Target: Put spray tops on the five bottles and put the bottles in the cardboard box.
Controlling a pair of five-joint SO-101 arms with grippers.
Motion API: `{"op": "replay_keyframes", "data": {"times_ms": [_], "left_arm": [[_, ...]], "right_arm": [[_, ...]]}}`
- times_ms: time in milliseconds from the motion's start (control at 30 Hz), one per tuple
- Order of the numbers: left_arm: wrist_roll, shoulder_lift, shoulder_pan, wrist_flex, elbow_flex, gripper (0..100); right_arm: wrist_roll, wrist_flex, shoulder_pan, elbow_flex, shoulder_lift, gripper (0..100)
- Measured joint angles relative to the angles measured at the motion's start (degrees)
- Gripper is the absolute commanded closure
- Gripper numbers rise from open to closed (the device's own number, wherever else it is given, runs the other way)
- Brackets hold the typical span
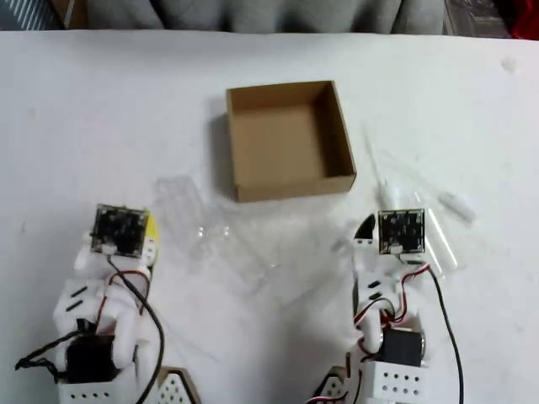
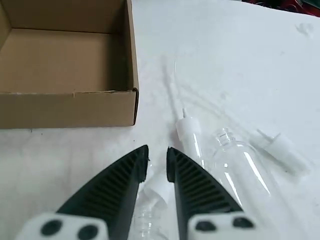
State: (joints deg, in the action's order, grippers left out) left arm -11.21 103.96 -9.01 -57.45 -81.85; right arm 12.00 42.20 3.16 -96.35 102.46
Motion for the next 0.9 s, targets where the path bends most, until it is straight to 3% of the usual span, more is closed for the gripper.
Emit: {"op": "replay_keyframes", "data": {"times_ms": [233,567,767,900], "left_arm": [[5.98,-20.04,0.00,0.35,12.92,84],[22.15,-53.10,4.75,0.35,29.80,84],[28.92,-70.07,5.45,2.37,35.78,71],[32.09,-80.26,5.63,2.55,39.03,69]], "right_arm": [[0.00,0.00,0.00,0.00,0.00,95.3],[0.00,0.00,0.00,0.00,0.00,95.3],[0.00,0.00,0.00,0.00,0.00,95.3],[0.00,0.00,0.00,0.00,0.00,95.3]]}}
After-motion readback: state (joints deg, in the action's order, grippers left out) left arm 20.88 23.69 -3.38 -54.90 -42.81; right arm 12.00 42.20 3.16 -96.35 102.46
